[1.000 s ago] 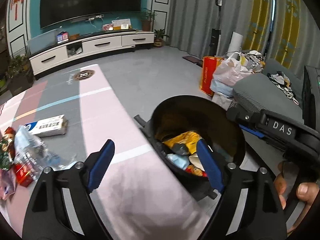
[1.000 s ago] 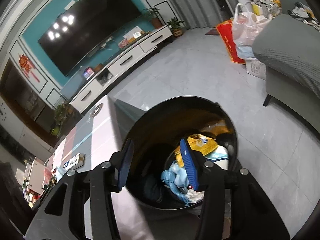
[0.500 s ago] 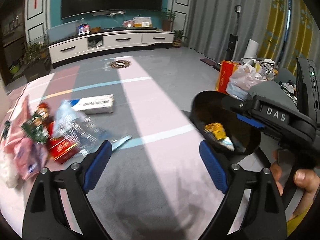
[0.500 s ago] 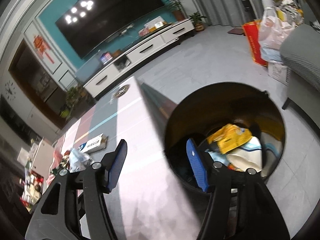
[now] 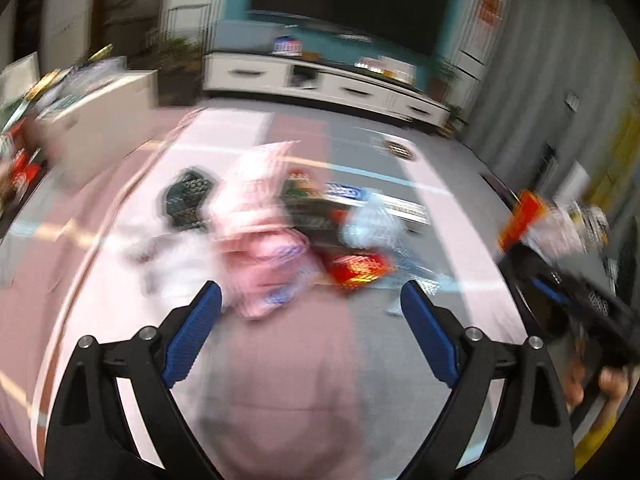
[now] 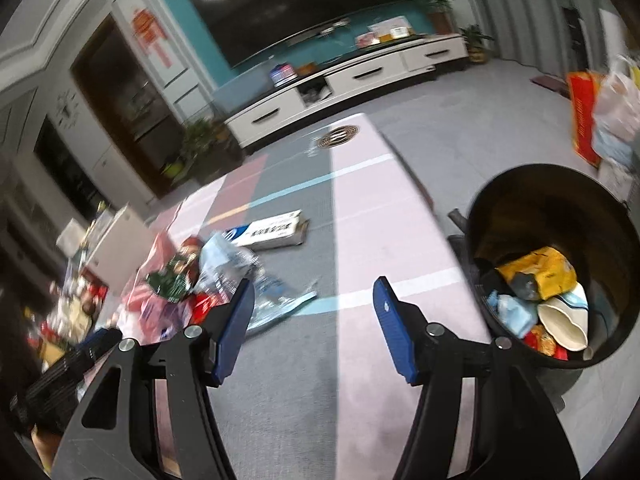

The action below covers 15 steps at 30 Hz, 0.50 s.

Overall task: Collect trash
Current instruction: 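Move both open tools back over the trash on the mat, then grasp the white plastic bag with the left tool while the right tool grasps the clear wrapper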

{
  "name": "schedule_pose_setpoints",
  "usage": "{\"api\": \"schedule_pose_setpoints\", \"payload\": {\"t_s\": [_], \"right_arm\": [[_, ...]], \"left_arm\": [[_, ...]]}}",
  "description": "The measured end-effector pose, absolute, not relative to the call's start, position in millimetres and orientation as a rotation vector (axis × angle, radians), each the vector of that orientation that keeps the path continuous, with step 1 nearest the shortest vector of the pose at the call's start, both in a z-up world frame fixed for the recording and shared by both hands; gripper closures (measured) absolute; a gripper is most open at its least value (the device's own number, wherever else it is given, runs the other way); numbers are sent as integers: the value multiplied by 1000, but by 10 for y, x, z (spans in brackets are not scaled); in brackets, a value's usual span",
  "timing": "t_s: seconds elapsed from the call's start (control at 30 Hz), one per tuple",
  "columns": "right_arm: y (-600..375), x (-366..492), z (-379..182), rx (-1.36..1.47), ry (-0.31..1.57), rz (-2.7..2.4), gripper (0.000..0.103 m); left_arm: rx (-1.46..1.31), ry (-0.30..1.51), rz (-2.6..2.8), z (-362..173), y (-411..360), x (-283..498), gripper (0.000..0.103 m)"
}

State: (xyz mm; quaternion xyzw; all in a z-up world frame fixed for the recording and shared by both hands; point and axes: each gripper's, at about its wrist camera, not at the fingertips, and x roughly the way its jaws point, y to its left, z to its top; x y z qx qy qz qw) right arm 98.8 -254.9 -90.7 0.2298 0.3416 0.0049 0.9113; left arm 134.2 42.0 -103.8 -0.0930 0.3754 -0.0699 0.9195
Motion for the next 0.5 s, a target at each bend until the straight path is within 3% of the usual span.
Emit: {"api": "schedule_pose_setpoints", "payload": {"t_s": [0.17,0.4,0.5], "right_arm": [[-2295,1109,-955,405,747,70,42],[-1827,1451,-1118,252,813,111,42],[-1693,1568,-1177,184,812,117,35]], "left_arm": [[-265,800,-56,-1185,840,1412,12],[-273,808,-55,-1360,821,1500,12],[-269,804,-27,-1374,805,1550,12]]}}
